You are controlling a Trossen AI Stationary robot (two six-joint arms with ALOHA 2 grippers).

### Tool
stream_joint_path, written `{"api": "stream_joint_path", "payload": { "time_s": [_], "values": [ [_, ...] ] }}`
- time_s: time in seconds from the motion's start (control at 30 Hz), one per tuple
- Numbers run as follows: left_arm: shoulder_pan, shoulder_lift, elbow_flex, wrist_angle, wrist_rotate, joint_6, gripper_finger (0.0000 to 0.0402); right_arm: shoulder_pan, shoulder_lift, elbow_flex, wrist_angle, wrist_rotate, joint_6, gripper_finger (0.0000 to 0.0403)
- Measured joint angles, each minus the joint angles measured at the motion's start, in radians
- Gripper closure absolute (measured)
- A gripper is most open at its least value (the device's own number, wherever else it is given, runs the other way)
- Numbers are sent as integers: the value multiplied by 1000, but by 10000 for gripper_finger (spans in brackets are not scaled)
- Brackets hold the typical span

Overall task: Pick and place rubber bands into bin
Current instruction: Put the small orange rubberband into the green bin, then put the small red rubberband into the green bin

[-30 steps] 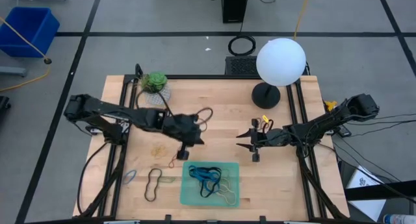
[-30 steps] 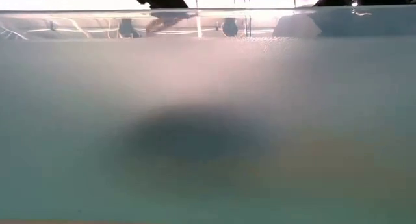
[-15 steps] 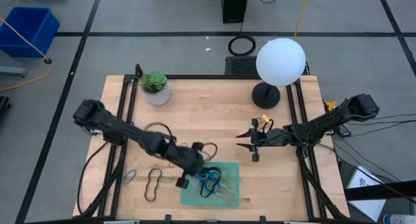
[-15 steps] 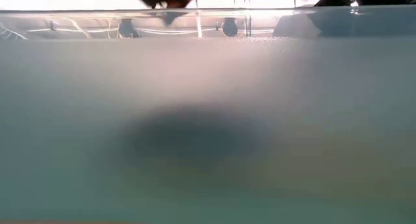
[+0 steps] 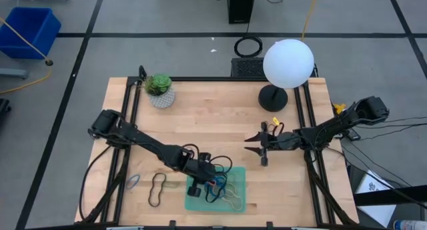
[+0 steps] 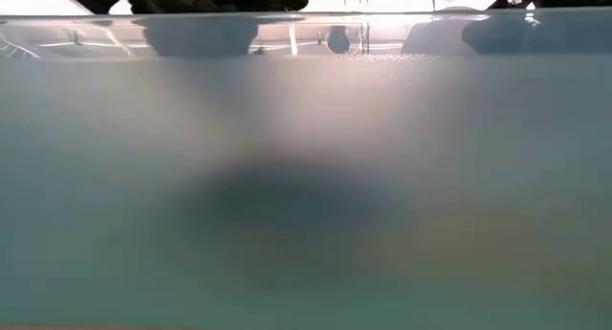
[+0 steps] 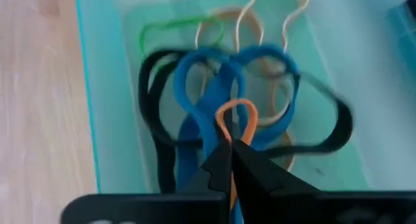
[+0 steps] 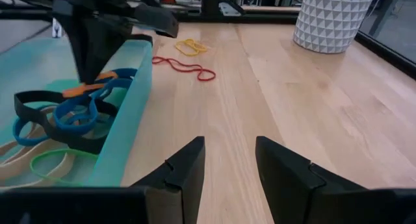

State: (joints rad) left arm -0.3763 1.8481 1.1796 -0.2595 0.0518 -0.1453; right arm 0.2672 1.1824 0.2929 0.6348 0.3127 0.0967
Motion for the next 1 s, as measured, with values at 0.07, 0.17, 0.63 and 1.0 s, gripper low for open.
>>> {"api": "stream_joint_path", "payload": {
  "time_s": [0.07,0.17,0.63,1.0],
  "values": [
    [1,-4,2,2,-11,-7,372,0,0,-11,33,0,0,271],
    [2,-11,2,15,-31,-11,357,0,0,-19,69,0,-1,271],
    [14,-13,2,1,-53,-17,270,0,0,-19,102,0,-30,271],
    [45,-100,2,-132,-41,4,158,0,0,-19,96,0,-32,271]
  ]
}}
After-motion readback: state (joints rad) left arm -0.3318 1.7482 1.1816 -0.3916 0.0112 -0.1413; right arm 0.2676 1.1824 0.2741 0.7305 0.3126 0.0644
